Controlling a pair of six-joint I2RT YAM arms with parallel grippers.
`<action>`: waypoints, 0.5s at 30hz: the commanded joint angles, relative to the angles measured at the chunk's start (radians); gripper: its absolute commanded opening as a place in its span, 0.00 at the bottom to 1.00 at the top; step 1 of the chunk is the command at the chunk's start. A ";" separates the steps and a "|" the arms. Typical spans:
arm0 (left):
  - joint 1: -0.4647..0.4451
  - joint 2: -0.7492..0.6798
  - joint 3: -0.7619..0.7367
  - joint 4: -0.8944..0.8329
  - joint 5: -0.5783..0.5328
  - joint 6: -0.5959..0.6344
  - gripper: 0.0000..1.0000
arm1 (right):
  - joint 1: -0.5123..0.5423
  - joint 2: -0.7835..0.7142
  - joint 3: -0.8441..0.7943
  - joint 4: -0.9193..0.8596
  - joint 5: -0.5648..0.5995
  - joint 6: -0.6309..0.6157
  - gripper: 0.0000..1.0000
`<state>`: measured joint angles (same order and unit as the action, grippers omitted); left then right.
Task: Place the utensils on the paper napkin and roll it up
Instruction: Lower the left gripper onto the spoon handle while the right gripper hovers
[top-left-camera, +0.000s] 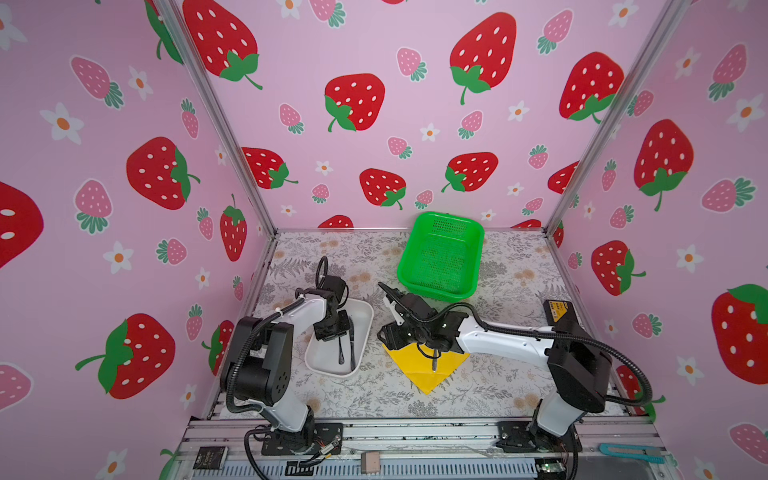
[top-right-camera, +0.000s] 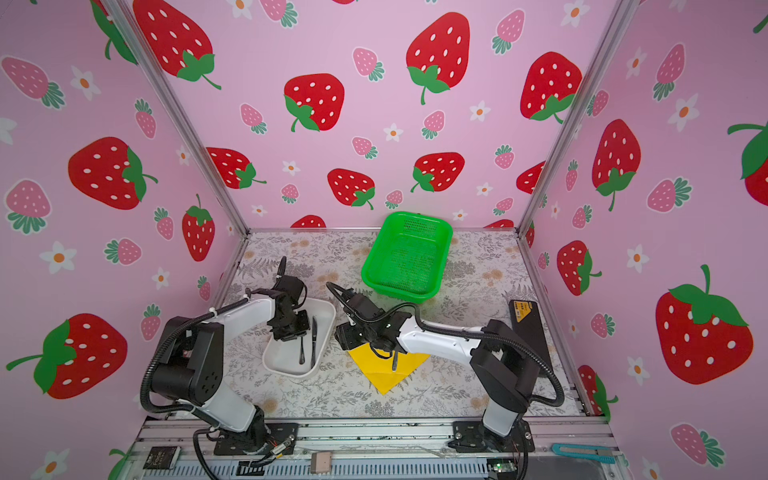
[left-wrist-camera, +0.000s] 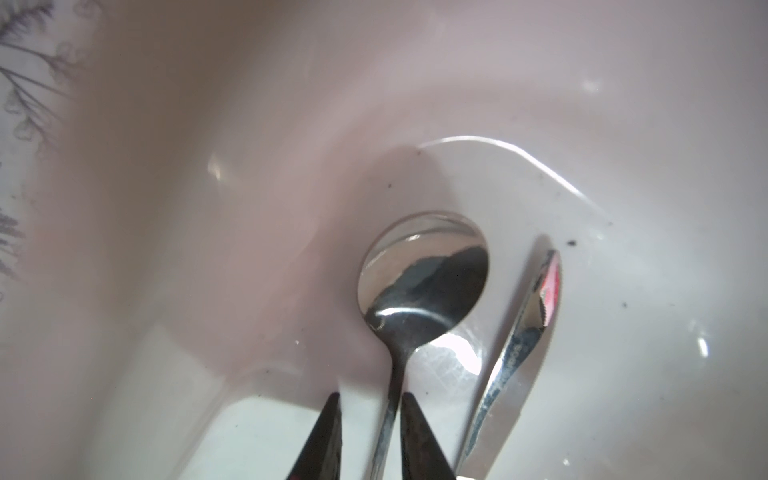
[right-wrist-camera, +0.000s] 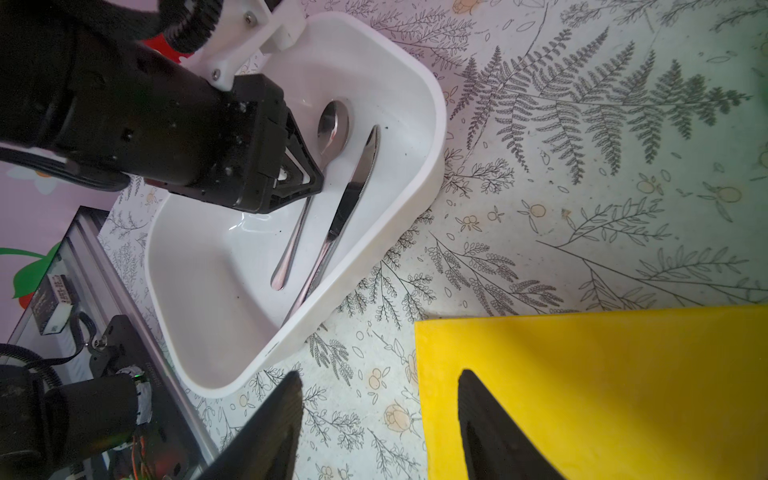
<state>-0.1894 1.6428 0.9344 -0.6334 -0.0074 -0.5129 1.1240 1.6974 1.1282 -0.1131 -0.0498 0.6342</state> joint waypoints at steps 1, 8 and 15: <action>0.001 0.035 0.016 -0.082 0.032 0.034 0.27 | 0.007 -0.051 -0.026 -0.001 0.017 0.023 0.61; 0.000 0.029 -0.006 -0.064 0.078 0.044 0.28 | 0.007 -0.091 -0.075 0.017 0.054 0.055 0.61; 0.001 0.030 -0.028 -0.064 0.068 0.039 0.28 | 0.007 -0.172 -0.165 0.127 0.107 0.078 0.62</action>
<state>-0.1879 1.6520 0.9409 -0.6254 0.0257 -0.4850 1.1240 1.5684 0.9894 -0.0547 0.0223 0.6991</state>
